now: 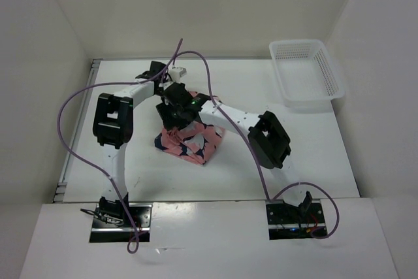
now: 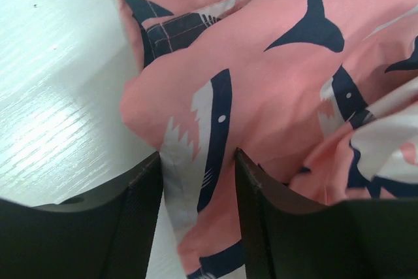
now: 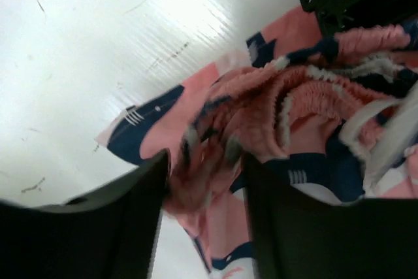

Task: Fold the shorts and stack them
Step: Fold the shorts

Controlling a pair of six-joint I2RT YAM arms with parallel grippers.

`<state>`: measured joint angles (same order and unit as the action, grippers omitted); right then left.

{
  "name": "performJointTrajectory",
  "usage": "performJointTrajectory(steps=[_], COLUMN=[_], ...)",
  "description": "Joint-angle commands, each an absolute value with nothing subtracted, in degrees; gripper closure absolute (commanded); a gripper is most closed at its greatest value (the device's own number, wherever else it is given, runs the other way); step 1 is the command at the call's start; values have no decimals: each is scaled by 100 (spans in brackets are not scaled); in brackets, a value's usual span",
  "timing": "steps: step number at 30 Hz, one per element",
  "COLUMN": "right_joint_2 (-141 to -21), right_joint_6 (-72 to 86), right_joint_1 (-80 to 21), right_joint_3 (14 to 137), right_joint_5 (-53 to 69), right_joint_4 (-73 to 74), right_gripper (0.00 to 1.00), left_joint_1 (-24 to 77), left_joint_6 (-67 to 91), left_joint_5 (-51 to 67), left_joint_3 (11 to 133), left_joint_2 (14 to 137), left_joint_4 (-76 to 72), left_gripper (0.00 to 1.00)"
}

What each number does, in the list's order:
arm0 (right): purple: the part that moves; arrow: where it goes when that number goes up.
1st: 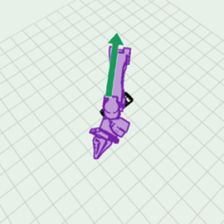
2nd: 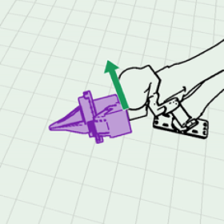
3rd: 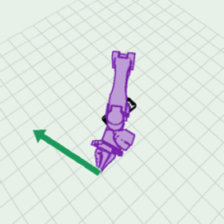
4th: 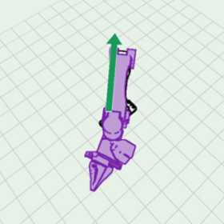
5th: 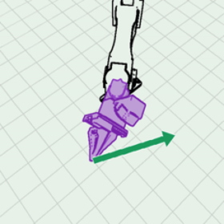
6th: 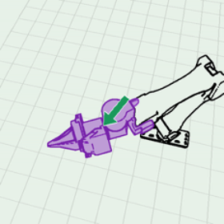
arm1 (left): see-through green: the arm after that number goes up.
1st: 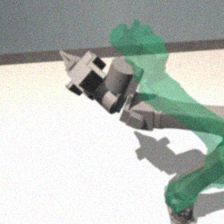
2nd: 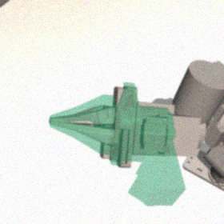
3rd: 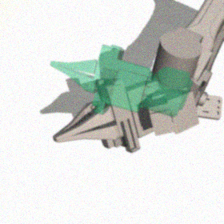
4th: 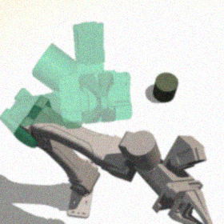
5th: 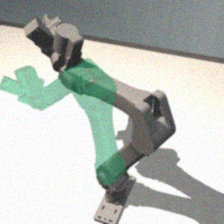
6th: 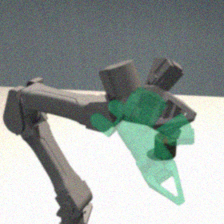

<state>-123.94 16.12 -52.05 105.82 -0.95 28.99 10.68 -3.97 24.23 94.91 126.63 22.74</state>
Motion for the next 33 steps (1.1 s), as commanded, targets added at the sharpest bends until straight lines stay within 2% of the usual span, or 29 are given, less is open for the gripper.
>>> performJointTrajectory(steps=[1, 3, 4, 6, 9, 16, 18, 20, 21, 22, 23, 24, 27, 29, 33], right_joint_2=[-12542, -12463, -12358, -12174, -11735, -10434, -10101, -9915, -9749, -9677, -9616, -9502, -9396, -9396, -9676], right_joint_6=[1160, 1081, 1020, 959, 958, 1221, 1370, 1721, 1862, 2142, 2284, 2424, 2838, 2962, 3076], right_joint_1=[-5317, -5317, -5317, -5317, -5317, -5317, -5317, -5152, -5089, -5002, -4844, -4756, -4466, -4220, -3938], right_joint_3=[10714, 10608, 10521, 10521, 10310, 9704, 9572, 9230, 8924, 8756, 8589, 8248, 7630, 7271, 7031], right_joint_5=[475, 615, 615, 677, 440, -166, -508, -658, -737, -799, -800, -800, -861, -783, -519], right_joint_4=[2522, 2470, 2470, 2470, 2295, 1767, 1767, 1819, 1889, 1890, 1968, 2030, 1969, 1750, 1390], right_gripper=[31, 23, 15, 10, 9, 6, 15, 33, 54, 63, 80, 87, 100, 100, 100], left_joint_1=[1134, 1081, 1081, 985, 686, 141, 27, 26, 26, 26, 131, 210, 544, 659, 800], left_joint_6=[-308, -308, -308, -308, -176, -9, -9, -157, -245, -481, -657, -851, -1361, -1441, -1512], left_joint_5=[2329, 1979, 1856, 1574, 1266, 369, 517, 842, 1061, 1664, 2018, 2343, 3233, 3567, 3963], left_joint_3=[9238, 9185, 9124, 9123, 9237, 9579, 9920, 10133, 10195, 10256, 10257, 10257, 9924, 9425, 8870], left_joint_2=[12894, 12640, 12552, 12333, 12077, 11347, 11241, 11049, 10987, 10934, 10881, 10881, 10767, 10767, 10714], left_joint_4=[2610, 2462, 2461, 2399, 2399, 2232, 2442, 2644, 2889, 3031, 3432, 3680, 4332, 4447, 4447], left_gripper=[42, 33, 29, 22, 17, 13, 13, 13, 16, 16, 18, 18, 24, 30, 34])
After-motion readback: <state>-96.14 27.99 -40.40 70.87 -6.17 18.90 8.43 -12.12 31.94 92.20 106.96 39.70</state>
